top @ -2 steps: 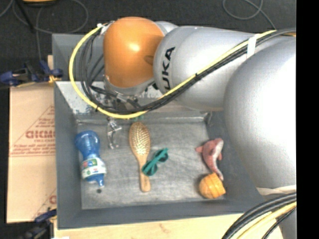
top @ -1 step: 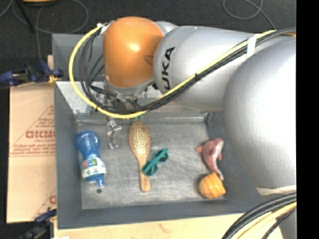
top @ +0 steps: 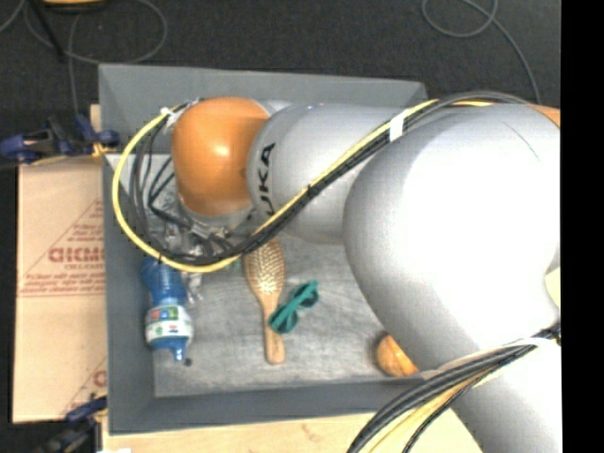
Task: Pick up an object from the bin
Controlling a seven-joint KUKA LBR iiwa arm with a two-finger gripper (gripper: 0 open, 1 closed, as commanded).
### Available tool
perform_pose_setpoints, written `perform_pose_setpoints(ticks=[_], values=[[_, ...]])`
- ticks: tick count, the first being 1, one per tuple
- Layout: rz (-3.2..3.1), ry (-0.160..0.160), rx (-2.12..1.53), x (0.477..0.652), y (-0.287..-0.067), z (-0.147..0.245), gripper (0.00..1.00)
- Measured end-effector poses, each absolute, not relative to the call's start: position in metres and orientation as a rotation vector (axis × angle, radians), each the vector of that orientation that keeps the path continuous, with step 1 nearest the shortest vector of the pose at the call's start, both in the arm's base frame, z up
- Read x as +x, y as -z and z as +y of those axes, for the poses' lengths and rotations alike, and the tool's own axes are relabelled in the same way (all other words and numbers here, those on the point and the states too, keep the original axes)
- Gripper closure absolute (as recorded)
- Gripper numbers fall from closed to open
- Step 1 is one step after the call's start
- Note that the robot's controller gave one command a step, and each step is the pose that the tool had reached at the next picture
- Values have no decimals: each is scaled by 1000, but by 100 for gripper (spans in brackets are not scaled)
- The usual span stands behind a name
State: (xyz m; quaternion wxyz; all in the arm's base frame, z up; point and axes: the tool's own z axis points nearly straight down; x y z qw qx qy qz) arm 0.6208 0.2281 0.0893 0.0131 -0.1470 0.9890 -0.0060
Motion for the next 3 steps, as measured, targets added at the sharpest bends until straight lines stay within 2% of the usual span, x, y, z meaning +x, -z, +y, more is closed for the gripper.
perform_pose_setpoints(ticks=[1, 2, 3], values=[[3089, 19, -460, 616, -79, 228, 0], [3096, 21, -460, 614, -76, 226, 0], [3080, 10, -555, 582, -73, 223, 0]])
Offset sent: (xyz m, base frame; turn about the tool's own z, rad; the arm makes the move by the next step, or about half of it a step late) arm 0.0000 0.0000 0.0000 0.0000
